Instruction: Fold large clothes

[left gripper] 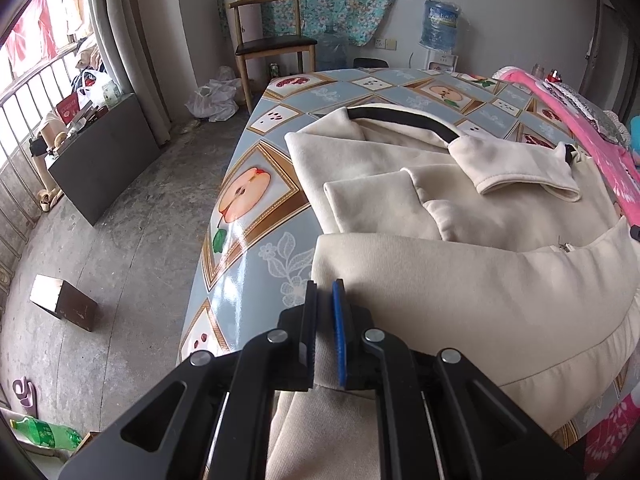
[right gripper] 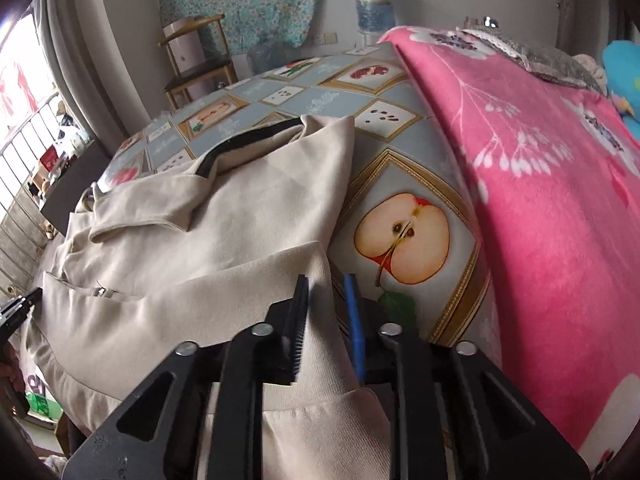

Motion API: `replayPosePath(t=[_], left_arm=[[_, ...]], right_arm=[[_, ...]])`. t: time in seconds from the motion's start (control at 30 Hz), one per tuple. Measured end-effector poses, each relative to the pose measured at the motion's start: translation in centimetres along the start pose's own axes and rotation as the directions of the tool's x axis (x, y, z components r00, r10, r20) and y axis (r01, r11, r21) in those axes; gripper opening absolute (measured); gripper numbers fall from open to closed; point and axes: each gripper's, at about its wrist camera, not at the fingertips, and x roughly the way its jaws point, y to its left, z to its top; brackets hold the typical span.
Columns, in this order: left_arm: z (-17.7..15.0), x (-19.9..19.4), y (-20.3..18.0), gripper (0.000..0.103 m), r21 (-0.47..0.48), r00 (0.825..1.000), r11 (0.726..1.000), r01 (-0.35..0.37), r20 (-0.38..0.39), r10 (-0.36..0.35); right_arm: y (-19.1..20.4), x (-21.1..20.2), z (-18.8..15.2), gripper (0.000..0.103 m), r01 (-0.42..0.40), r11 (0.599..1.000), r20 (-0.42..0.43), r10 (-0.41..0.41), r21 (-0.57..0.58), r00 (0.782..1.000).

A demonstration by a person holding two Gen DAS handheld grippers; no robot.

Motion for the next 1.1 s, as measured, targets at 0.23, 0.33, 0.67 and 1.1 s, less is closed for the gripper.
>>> replayPosePath(t=[0.23,0.33,0.67,1.1], left_arm=[[0.5,-0.6,2.5,0.020,-0.121,0.977,0.970,0.211,0.005,-0.211],[1.0,0.6,3.9,0.027,-0.225,0.958,0.934,0.278,-0.006,-0.286],[1.9,5.5,6.9,0.035,-0.447,0.863,0.799,0.402,-0.106,-0.493],[1.6,9.2,10.2,0.035,-0.668,0.667,0.508,0.544,-0.023,-0.745]], right_arm=[[-0.1,-1.2,-1.0,0.054,-0.022,1.000,-0.018,0.022,0.016,1.000],[-0.2,-0.8,-1.4,0.054,-0.018,0.999,-0.029,0.019,0.032,0.999],[0.2,-0.6,-1.2,0.054,-0.027,0.999,-0.029,0.028,0.033,0.999],[0.3,-0.4,-1.3,0.054,-0.038,0.998,-0.028,0.039,0.043,0.999]])
